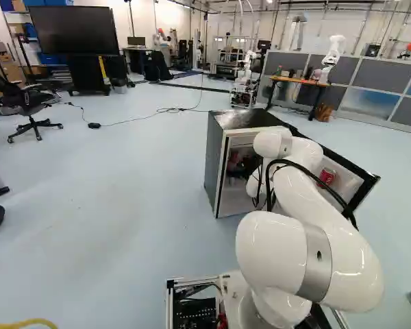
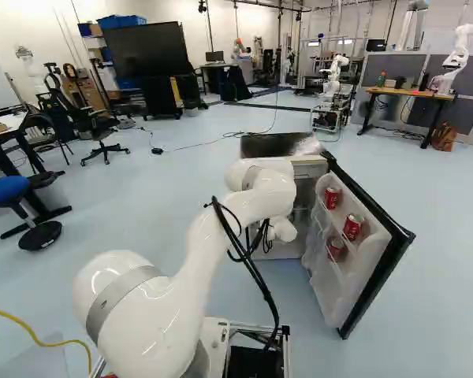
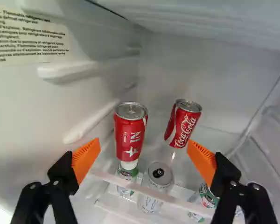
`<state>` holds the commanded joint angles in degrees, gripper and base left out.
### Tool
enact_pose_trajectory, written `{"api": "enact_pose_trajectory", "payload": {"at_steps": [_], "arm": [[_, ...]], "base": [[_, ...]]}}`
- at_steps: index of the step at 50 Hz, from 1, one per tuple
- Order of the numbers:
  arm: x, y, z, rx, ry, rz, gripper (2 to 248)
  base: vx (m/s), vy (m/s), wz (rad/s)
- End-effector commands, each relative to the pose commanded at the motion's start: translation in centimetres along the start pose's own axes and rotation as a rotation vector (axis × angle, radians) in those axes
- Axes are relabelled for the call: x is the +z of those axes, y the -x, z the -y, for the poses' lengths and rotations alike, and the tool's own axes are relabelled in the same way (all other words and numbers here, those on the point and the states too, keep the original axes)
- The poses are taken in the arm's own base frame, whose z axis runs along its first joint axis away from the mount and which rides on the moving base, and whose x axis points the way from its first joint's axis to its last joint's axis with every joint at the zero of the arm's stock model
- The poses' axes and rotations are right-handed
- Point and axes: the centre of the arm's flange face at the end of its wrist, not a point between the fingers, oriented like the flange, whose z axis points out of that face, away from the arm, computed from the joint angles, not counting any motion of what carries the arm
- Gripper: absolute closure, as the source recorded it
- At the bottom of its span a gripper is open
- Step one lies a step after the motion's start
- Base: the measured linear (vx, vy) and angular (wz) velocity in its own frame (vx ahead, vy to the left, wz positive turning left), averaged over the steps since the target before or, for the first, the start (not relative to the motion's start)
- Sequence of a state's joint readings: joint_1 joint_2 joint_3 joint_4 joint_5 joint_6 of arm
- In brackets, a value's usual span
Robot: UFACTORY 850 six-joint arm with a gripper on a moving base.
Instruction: Grab a drink from the fridge
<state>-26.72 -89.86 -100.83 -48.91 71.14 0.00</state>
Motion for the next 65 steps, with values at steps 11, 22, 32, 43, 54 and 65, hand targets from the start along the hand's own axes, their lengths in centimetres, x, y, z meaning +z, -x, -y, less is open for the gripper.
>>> {"api": "enact_pose_trajectory", "payload": {"at_steps": [11,22,32,43,54,65], "arm": [[0.6,0.1,-0.2,-0.011,-0.001,-0.01,3],[1.1,0.2,-0.4,-0.02,-0.001,-0.019,3],[1.7,0.2,-0.3,-0.029,-0.004,-0.027,3],[2.6,0.2,0.0,-0.04,-0.012,-0.037,3],[3.4,0.1,0.2,-0.051,-0.02,-0.047,3],[4.1,0.1,0.3,-0.061,-0.024,-0.057,3]], "base": [[0.0,0.0,0.0],[0.0,0.0,0.0],[0.0,0.0,0.0],[0.0,0.0,0.0],[0.0,0.0,0.0],[0.0,0.0,0.0]]}}
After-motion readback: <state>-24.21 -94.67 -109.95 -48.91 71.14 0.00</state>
